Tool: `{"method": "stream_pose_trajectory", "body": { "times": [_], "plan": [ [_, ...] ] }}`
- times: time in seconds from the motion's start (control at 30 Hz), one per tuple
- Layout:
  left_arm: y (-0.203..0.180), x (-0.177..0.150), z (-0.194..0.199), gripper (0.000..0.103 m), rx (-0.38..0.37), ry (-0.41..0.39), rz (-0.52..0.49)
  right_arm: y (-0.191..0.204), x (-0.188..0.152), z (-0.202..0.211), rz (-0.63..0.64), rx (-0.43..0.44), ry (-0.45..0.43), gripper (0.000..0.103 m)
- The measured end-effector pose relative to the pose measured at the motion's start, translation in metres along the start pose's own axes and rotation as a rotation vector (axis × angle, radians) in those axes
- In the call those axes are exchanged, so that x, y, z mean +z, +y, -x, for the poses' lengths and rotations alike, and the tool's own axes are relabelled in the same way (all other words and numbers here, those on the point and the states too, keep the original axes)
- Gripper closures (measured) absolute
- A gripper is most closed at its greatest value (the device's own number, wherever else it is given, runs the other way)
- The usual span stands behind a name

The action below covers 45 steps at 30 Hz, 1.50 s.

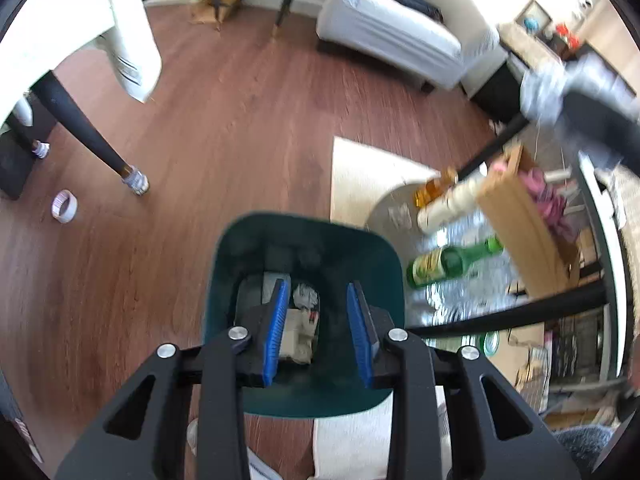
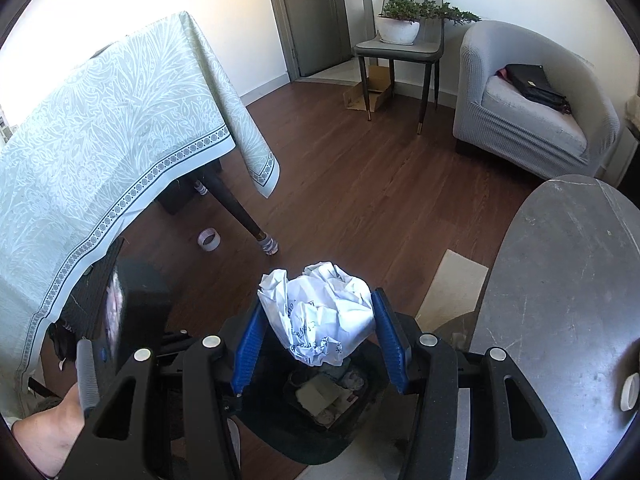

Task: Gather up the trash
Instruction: 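Open the right tool over the green bin to drop the crumpled paper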

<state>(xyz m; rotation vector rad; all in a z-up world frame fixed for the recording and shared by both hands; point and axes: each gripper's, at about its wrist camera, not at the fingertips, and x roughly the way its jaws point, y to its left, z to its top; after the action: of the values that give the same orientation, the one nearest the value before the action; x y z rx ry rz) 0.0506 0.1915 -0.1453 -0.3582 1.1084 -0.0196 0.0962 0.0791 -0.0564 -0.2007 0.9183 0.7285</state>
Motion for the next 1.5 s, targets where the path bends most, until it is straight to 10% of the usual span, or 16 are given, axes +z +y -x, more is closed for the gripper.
{"method": "stream_pose_trajectory", "body": {
  "times": [0.57, 0.97, 1.5],
  "plan": [
    [0.023, 0.028, 0.089, 0.071, 0.015, -0.346, 0.047, 0.035, -0.036, -0.074, 0.082, 0.003, 0.176, 0.05],
    [-0.005, 0.031, 0.102, 0.071, -0.037, -0.361, -0.011, 0.043, -0.1, -0.152, 0.142, -0.005, 0.419, 0.05],
    [-0.03, 0.029, 0.127, 0.07, -0.052, -0.41, -0.078, 0.029, -0.134, -0.186, 0.149, -0.028, 0.516, 0.046]
  ]
}}
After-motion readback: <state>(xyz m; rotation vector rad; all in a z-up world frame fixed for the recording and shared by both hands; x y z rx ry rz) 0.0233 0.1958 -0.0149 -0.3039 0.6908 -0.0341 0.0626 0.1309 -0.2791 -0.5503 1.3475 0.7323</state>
